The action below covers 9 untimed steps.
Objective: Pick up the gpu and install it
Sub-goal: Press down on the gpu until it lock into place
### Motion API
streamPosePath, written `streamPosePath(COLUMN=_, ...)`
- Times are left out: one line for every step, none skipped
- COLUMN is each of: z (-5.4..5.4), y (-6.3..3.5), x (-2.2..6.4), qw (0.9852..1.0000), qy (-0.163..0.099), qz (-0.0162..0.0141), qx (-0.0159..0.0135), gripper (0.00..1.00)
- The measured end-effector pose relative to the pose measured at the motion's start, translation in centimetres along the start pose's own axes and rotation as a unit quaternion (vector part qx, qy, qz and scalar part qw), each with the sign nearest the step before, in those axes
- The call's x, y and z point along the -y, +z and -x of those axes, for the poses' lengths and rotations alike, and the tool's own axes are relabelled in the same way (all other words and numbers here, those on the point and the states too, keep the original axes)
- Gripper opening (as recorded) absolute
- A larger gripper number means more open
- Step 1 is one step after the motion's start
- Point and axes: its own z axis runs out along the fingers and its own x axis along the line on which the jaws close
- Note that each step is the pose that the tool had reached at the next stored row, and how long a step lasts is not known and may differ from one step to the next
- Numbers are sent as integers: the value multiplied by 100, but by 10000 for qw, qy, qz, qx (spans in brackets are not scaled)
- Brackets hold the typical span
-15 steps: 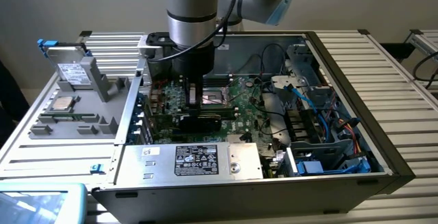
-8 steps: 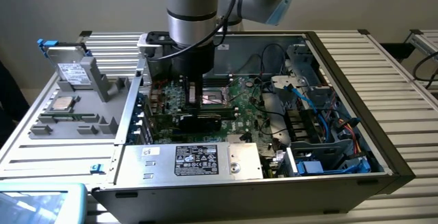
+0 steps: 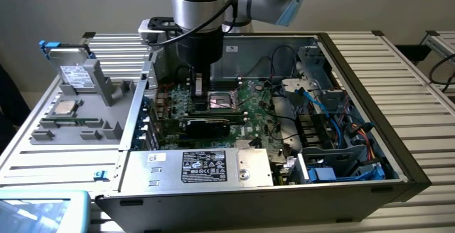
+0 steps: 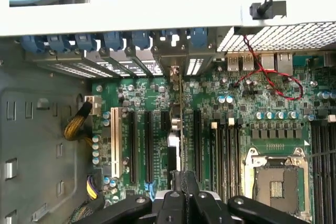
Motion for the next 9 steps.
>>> streamPosePath(z=0, y=0, x=0, qw=10000, qy=0, qz=0, qx=0, gripper=12)
streamPosePath(z=0, y=0, x=0, qw=10000, qy=0, qz=-1, qx=0, gripper=12)
streamPosePath(z=0, y=-1, x=-1, qw=10000, qy=0, qz=0, qx=-1, gripper=12)
streamPosePath(z=0, y=0, x=-1, qw=10000, qy=1, qz=0, qx=0, gripper=12)
streamPosePath(z=0, y=0, x=-1, qw=10000, qy=0, qz=0, qx=0, gripper=12)
streamPosePath(z=0, y=0, x=-1, qw=10000, qy=0, qz=-1, qx=0, gripper=12)
streamPosePath(z=0, y=0, x=-1, qw=10000, qy=0, qz=-1, qx=0, gripper=12)
streamPosePath(z=0, y=0, x=0, qw=10000, qy=0, qz=-1, qx=0, gripper=12)
streamPosePath(z=0, y=0, x=-1, qw=10000, qy=0, qz=-1, qx=0, gripper=12)
